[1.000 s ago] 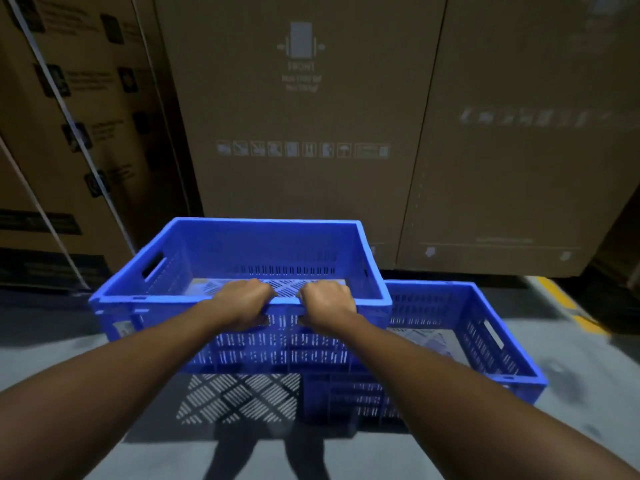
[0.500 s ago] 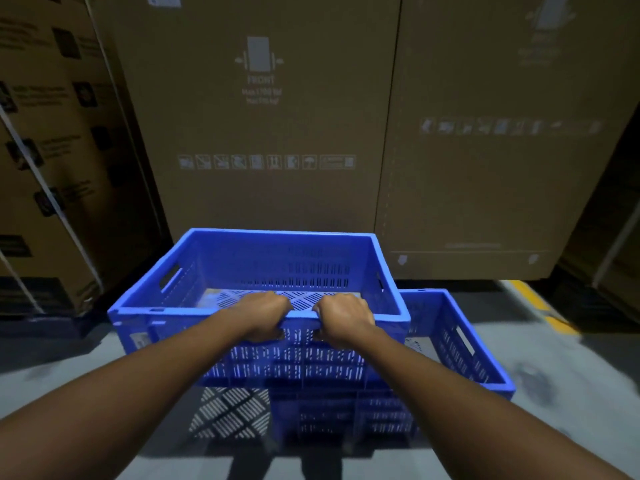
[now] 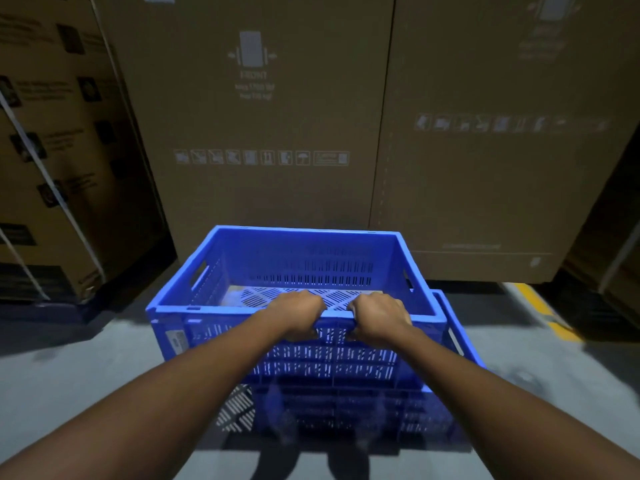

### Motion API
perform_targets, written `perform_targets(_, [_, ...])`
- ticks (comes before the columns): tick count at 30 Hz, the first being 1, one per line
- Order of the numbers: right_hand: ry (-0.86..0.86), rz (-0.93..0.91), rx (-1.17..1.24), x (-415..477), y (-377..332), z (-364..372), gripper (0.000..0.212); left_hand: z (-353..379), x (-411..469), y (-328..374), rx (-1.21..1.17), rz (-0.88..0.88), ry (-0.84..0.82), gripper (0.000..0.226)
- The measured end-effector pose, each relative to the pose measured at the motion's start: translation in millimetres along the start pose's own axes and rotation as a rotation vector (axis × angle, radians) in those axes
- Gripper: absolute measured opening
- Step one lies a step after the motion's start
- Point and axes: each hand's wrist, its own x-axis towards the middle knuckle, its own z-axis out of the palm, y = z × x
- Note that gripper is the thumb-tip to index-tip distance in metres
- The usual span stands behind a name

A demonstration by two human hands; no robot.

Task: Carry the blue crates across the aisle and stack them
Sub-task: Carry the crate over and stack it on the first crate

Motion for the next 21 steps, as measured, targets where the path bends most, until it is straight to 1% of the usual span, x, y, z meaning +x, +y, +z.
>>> perform_targets(13, [0.017, 0.031, -0.002, -12, 58, 3, 0.03, -6, 32, 55, -0.019, -0.012, -0.01, 0.023])
perform_targets(19, [0.0, 0.038, -0.016, -17, 81, 3, 0.029, -5, 43, 74, -0.024, -0.023, -0.01, 0.023])
perform_targets(21, [-0.008, 0.042, -0.023, -20, 92, 2, 0.033, -6, 47, 84, -0.027, -0.01, -0.005, 0.023])
